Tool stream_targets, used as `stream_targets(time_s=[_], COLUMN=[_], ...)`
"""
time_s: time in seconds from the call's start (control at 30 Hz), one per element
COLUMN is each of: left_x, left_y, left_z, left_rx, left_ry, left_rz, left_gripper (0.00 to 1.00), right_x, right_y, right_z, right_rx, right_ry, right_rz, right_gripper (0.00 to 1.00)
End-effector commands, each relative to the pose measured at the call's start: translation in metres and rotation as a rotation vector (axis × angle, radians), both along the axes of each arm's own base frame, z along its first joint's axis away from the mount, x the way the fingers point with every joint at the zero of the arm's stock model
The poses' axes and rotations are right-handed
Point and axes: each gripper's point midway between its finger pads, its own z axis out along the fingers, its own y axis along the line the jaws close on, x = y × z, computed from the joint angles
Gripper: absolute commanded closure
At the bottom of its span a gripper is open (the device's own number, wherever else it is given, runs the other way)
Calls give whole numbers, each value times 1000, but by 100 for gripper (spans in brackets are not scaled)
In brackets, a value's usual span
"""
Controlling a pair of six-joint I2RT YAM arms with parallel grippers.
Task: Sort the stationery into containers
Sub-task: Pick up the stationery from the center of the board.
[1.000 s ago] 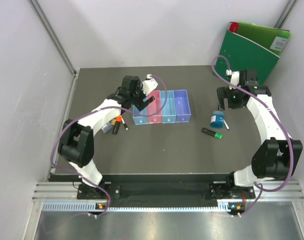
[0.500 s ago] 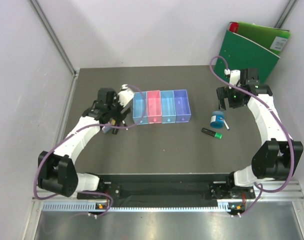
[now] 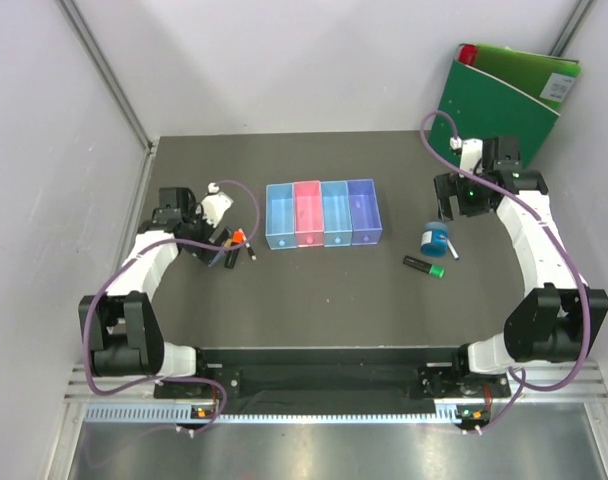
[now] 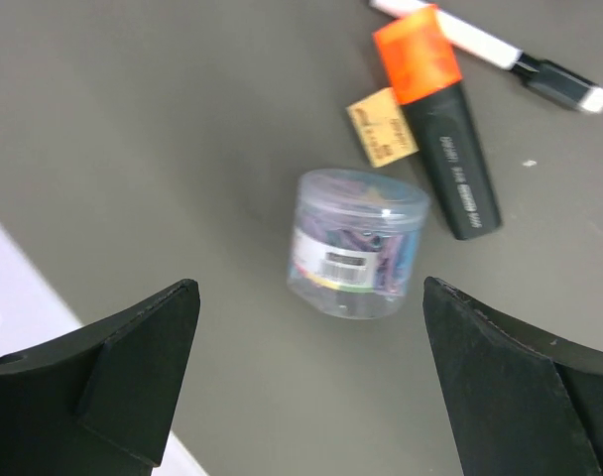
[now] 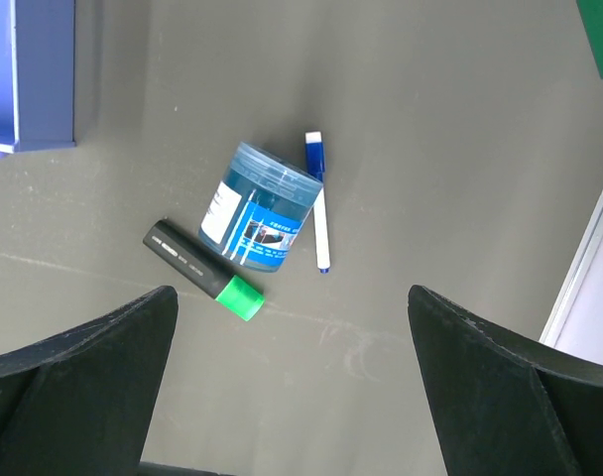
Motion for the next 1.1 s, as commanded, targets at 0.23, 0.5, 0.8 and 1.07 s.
stream_targets(time_s=[0.23,0.5,0.8,1.07], left_x=[-29,-22,-10,-6], left_y=[-4,8,7,5], left_z=[-34,-48,-58,-55], left_rx=[-21,5,-4,-6], left_ry=[89,85,78,50], left_rz=[-113,-108,-118,-149], left_gripper=[1,1,1,1], right_x=[3,0,-3,-2], right_y=[4,4,3,2], right_z=[31,29,25,22], right_rx=[-8,-6,-8,-8], right_ry=[-94,-84,-76,-65], right_rz=[24,18,8,4], right_gripper=[0,0,0,0])
